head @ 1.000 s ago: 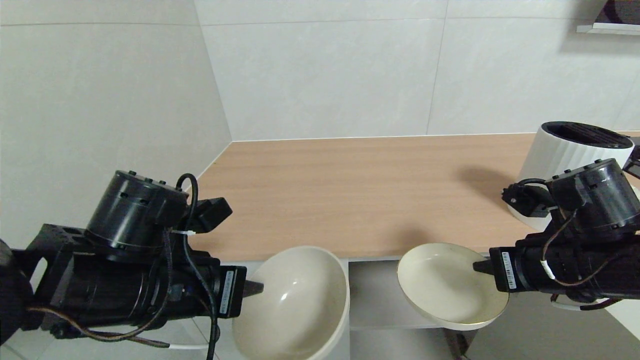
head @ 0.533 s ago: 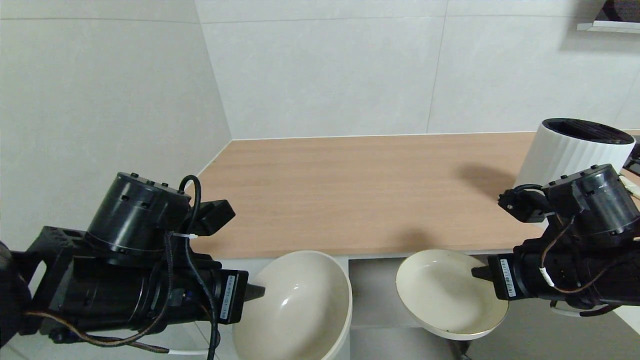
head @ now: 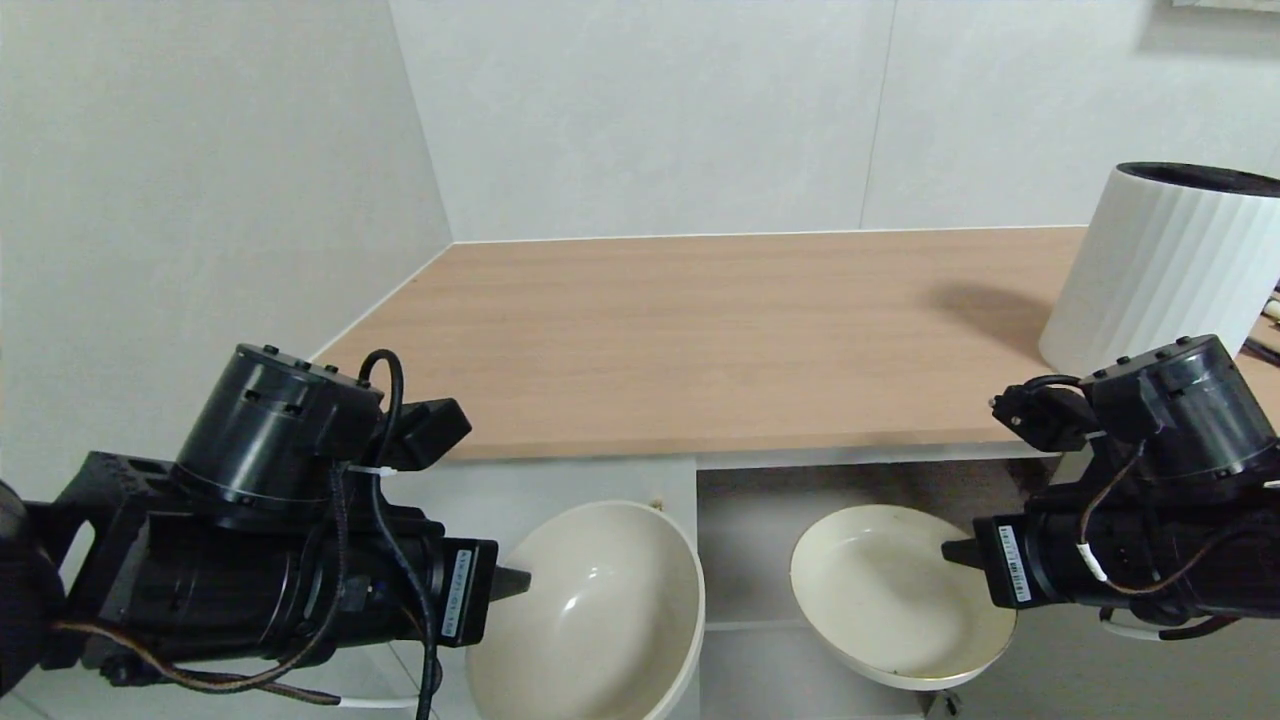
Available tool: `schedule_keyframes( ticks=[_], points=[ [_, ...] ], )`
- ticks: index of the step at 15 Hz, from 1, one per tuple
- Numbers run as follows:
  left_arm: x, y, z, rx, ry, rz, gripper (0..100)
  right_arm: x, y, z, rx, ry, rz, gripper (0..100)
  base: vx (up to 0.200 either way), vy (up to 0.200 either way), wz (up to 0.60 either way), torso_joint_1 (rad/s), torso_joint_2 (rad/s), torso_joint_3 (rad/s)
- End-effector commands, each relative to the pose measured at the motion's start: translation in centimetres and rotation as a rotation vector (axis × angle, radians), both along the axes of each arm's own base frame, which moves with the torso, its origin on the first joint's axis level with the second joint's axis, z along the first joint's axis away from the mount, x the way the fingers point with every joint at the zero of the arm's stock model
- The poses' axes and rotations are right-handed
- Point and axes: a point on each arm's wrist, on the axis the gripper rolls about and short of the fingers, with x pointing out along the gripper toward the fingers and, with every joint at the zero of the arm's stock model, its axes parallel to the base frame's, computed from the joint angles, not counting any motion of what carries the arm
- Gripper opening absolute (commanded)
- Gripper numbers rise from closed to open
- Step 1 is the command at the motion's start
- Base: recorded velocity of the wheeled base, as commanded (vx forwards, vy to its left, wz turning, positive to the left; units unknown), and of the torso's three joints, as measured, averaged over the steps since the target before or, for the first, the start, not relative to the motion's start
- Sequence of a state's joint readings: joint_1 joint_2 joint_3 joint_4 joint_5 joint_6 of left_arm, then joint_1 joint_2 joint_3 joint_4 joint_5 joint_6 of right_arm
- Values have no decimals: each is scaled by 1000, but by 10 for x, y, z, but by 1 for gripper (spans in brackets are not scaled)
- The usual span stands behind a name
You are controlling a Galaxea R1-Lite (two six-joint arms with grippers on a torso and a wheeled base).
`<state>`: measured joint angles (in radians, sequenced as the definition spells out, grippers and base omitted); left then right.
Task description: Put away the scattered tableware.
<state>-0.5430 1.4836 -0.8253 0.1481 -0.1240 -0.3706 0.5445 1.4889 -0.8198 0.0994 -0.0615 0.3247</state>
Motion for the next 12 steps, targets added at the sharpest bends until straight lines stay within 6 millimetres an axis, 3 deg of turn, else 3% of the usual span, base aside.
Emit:
schedule_keyframes(
  ticks=[1, 12],
  points=[
    [1, -1, -1, 2, 5, 0, 0, 0, 1, -1, -3, 4, 2, 0, 0, 0, 0, -183, 476, 290],
    [1, -1, -1, 2, 5, 0, 0, 0, 0, -3, -6, 9, 2, 0, 0, 0, 0, -130, 431, 292]
  ],
)
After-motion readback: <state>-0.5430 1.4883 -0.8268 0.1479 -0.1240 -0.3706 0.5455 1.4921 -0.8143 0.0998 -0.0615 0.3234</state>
